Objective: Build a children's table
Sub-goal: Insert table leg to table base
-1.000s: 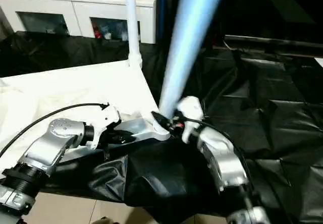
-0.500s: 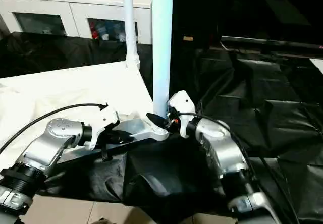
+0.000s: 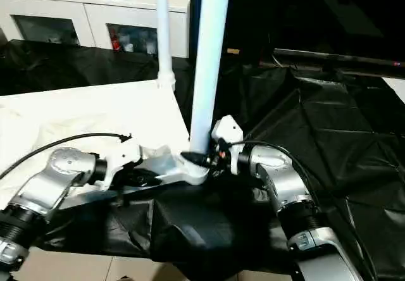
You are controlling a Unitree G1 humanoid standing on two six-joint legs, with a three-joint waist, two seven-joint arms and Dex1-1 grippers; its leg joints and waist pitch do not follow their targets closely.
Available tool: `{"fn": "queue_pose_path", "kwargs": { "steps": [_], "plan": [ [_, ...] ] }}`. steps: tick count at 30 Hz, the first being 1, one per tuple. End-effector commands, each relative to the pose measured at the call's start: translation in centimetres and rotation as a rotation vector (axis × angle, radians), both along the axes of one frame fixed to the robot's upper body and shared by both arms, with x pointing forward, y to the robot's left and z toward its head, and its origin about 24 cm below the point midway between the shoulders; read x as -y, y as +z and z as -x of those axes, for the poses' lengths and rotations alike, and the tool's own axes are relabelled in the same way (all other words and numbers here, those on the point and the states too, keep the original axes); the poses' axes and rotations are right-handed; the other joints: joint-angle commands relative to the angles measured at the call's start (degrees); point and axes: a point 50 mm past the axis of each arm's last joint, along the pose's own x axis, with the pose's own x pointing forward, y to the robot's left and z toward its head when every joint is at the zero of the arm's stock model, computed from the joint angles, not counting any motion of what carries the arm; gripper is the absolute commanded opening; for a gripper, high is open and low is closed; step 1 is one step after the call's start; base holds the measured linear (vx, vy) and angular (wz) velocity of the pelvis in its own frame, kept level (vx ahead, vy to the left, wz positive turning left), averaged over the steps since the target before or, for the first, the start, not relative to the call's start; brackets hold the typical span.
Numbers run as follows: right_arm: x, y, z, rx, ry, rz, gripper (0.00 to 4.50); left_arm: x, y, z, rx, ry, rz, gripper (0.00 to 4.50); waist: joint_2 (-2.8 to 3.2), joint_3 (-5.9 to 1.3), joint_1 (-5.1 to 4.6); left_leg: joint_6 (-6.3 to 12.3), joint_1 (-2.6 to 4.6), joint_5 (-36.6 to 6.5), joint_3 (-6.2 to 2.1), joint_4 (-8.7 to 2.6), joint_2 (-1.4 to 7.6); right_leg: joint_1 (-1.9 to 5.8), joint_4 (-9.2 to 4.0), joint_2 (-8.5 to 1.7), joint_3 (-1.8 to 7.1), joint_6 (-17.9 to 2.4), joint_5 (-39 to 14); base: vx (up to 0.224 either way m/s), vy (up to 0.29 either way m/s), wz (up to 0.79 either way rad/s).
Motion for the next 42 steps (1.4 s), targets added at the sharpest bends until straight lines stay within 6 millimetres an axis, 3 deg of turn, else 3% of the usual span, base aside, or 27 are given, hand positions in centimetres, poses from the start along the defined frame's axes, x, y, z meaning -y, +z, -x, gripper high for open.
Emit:
{"fn": "queue_pose_path", "kwargs": {
  "steps": [1, 4, 10, 12, 16, 18, 19, 20, 21, 22, 23, 24, 25, 26, 27, 28, 29, 30, 31, 33, 34, 35, 38, 40, 42],
  "plan": [
    [1.6, -5.0, 2.0, -0.18, 0.007, 0.211, 1.87, 1.6, 1.8, 0.3, 0.047, -0.158, 0.068, 0.0, 0.4, -2.62, 0.03, -0.02, 1.05, -22.9, -1.19, -4.83, 2.54, 1.87, -5.63, -4.57, 3.23, -8.7, -26.3, 0.0, 0.0, 0.0],
    [1.4, -5.0, 1.8, -0.17, 0.008, 0.216, 1.87, 1.4, 1.9, 0.0, 0.056, -0.146, 0.058, 0.0, 0.34, -2.5, 0.02, -0.42, 1.21, -24.2, -1.36, -4.85, 2.52, 1.66, -6.0, -4.68, 3.14, -7.7, -29.6, 0.0, 0.0, 0.0],
    [1.1, -4.9, 1.2, -0.165, -0.032, 0.185, 1.87, 1.1, 1.8, -0.6, 0.076, -0.075, 0.045, 0.0, 0.1, -2.37, -0.19, -0.61, 1.29, -25.7, -1.48, -4.93, 2.53, 1.43, -6.21, -4.68, 3.04, -7.3, -31.3, 0.0, 0.0, 0.0],
    [1.2, -5.0, 0.4, -0.166, -0.128, 0.175, 1.87, 1.3, 2.0, -1.0, 0.085, -0.035, 0.06, 0.0, -0.04, -2.1, -0.42, -0.92, 1.52, -27.2, -1.65, -4.79, 2.37, 1.1, -6.6, -4.9, 2.8, -6.3, -35.6, 0.0, 0.0, 0.0],
    [1.3, -5.0, -1.0, -0.176, -0.313, 0.156, 1.87, 1.7, 2.4, -1.6, 0.094, 0.039, 0.086, 0.0, 0.23, -1.79, -1.54, -2.3, 1.75, -31.4, -2.51, -4.71, 2.24, 1.17, -7.81, -5.04, 1.19, -3.1, -42.3, -0.03, 0.007, -0.08],
    [0.7, -4.9, -2.3, -0.16, -0.495, 0.167, 1.87, 2.6, 3.0, -3.4, 0.143, 0.245, 0.087, 0.0, 1.39, -1.55, -2.52, -3.05, 2.07, -37.5, -3.42, -5.53, 2.88, 1.97, -8.27, -4.5, -0.79, -2.7, -39.3, -0.026, 0.019, -0.08],
    [0.7, -4.9, -2.3, -0.16, -0.495, 0.167, 1.87, 2.6, 3.0, -3.4, 0.143, 0.245, 0.087, 0.0, 1.94, -1.53, -3.0, -3.89, 1.49, -41.5, -4.11, -6.65, 3.61, 3.04, -7.21, -4.1, -1.2, -3.5, -33.9, -0.051, 0.051, -0.16],
    [0.3, -4.9, -2.6, -0.169, -0.541, 0.157, 1.87, 3.0, 3.1, -3.9, 0.156, 0.313, 0.087, 0.0, 2.26, -1.4, -2.71, -3.99, 1.38, -44.2, -4.22, -7.51, 4.0, 3.5, -6.39, -3.61, -1.51, -3.9, -31.6, -0.061, 0.045, -0.08],
    [-0.2, -5.0, -2.7, -0.183, -0.572, 0.149, 1.87, 3.5, 3.0, -4.1, 0.155, 0.352, 0.09, 0.0, 2.79, -1.34, -2.04, -4.33, 0.04, -48.6, -3.64, -10.09, 5.31, 5.01, -1.28, -2.59, -1.0, -5.7, -22.9, -0.061, 0.045, -0.08],
    [-0.5, -5.0, -2.8, -0.191, -0.588, 0.145, 1.87, 3.7, 3.0, -4.2, 0.154, 0.373, 0.092, 0.0, 2.64, -1.13, -0.37, -4.19, -1.55, -50.4, -2.04, -12.66, 5.86, 5.82, 4.03, -1.8, 0.45, -5.8, -16.4, -0.098, 0.013, 0.02],
    [-0.9, -5.0, -2.9, -0.204, -0.611, 0.14, 1.87, 4.1, 3.0, -4.4, 0.151, 0.401, 0.094, 0.0, 2.03, -0.99, 0.2, -4.08, -0.39, -48.7, -0.52, -12.54, 5.08, 4.29, 3.57, -1.58, 1.5, -5.8, -18.7, -0.016, -0.065, 0.13],
    [-1.5, -5.0, -3.1, -0.205, -0.627, 0.145, 1.87, 4.7, 2.8, -4.5, 0.15, 0.436, 0.09, 0.0, -1.02, -1.28, -0.35, -3.7, 5.84, -36.7, -0.66, -2.77, 0.45, -2.72, -7.41, -5.73, 2.63, -3.2, -45.1, -0.016, -0.065, 0.13],
    [-1.7, -5.0, -3.1, -0.205, -0.633, 0.147, 1.87, 4.9, 2.8, -4.5, 0.15, 0.449, 0.088, 0.0, -1.57, -0.66, -0.53, -1.9, 7.65, -27.4, -0.23, 3.16, -0.93, -4.97, -11.52, -8.19, 2.38, -2.1, -56.9, 0.045, -0.094, 0.07],
    [-2.8, -4.9, -3.3, -0.208, -0.648, 0.153, 1.87, 5.9, 2.5, -4.6, 0.152, 0.483, 0.077, 0.0, -0.66, -0.89, -0.11, 0.32, 2.76, -13.5, -1.68, 2.72, -0.38, 0.48, -10.39, -10.65, 3.44, -1.0, -59.5, 0.068, -0.016, -0.37],
    [-4.0, -4.8, -3.4, -0.207, -0.651, 0.159, 1.87, 6.7, 2.3, -4.7, 0.156, 0.502, 0.064, 0.0, 0.11, -1.55, 0.61, -0.83, -1.46, -11.0, -2.61, -2.66, 1.04, 4.45, -7.06, -7.64, 1.53, -0.8, -47.4, 0.068, -0.016, -0.37],
    [-4.8, -4.7, -3.4, -0.207, -0.654, 0.163, 1.87, 7.2, 2.3, -4.7, 0.159, 0.514, 0.054, 0.0, 1.07, -2.54, 0.34, -1.94, 0.47, -15.3, -2.9, -4.09, 2.34, 2.58, -5.69, -5.21, 1.3, -2.9, -32.7, 0.068, 0.016, -0.33],
    [-4.8, -4.7, -3.4, -0.207, -0.654, 0.163, 1.87, 7.2, 2.3, -4.7, 0.159, 0.514, 0.054, 0.0, 1.37, -2.68, 0.2, -2.23, 0.88, -16.6, -2.84, -4.21, 2.52, 2.34, -5.19, -4.81, 1.43, -5.0, -26.5, 0.0, 0.0, 0.0],
    [-5.5, -4.7, -3.3, -0.225, -0.648, 0.162, 1.87, 7.4, 2.2, -4.8, 0.163, 0.52, 0.043, 0.0, 1.16, -2.37, -0.07, -1.87, 1.19, -19.5, -2.34, -4.71, 2.34, 2.38, -5.22, -4.44, 1.37, -7.7, -21.9, 0.0, 0.0, 0.0],
    [-5.9, -4.8, -3.2, -0.24, -0.637, 0.167, 1.87, 7.4, 2.3, -4.9, 0.165, 0.529, 0.036, 0.0, 0.86, -2.2, -0.25, -1.54, 1.21, -20.9, -2.18, -4.81, 2.21, 2.4, -5.39, -4.43, 1.31, -8.0, -22.7, 0.0, 0.0, 0.0],
    [-6.4, -4.9, -3.1, -0.257, -0.621, 0.177, 1.87, 7.2, 2.4, -5.0, 0.167, 0.538, 0.026, 0.0, 0.79, -1.7, -0.49, -1.02, 1.98, -25.7, -2.08, -4.37, 1.56, 1.71, -6.97, -4.95, 0.88, -5.4, -33.6, 0.0, 0.0, 0.0],
    [-6.6, -4.9, -3.1, -0.257, -0.62, 0.181, 1.87, 7.1, 2.5, -5.0, 0.165, 0.546, 0.017, 0.0, 0.6, -1.7, -0.65, -1.03, 1.73, -26.0, -2.25, -4.53, 1.58, 1.96, -7.16, -5.12, 0.85, -4.3, -35.1, 0.0, 0.0, 0.0],
    [-6.6, -4.9, -3.1, -0.257, -0.62, 0.181, 1.87, 7.1, 2.5, -5.0, 0.165, 0.546, 0.017, 0.0, 0.79, -1.47, -0.76, -1.05, 1.81, -27.1, -2.38, -4.68, 1.6, 1.86, -7.64, -5.04, 0.48, -2.9, -36.8, 0.0, 0.0, 0.0],
    [-6.9, -4.8, -3.1, -0.268, -0.61, 0.167, 1.87, 6.8, 2.4, -5.1, 0.163, 0.565, 0.01, 0.0, 0.68, -1.63, -1.22, -0.88, 2.36, -28.0, -2.41, -4.65, 1.58, 1.73, -8.22, -5.12, 0.06, -2.1, -37.3, 0.0, 0.0, 0.0],
    [-7.1, -4.8, -3.1, -0.275, -0.598, 0.167, 1.87, 6.7, 2.4, -5.1, 0.16, 0.567, 0.013, 0.0, 1.01, -1.52, -1.49, -0.61, 2.76, -28.8, -2.44, -5.0, 1.9, 1.8, -8.61, -5.12, -0.35, -2.6, -35.5, 0.0, 0.0, 0.0],
    [-7.2, -4.8, -3.0, -0.276, -0.591, 0.174, 1.87, 6.8, 2.4, -5.0, 0.16, 0.558, 0.018, 0.0, 1.24, -1.47, -1.83, -0.87, 2.61, -30.3, -2.73, -5.35, 2.21, 2.22, -8.52, -5.15, -0.85, -2.9, -34.0, 0.0, 0.0, 0.0]
  ]
}}
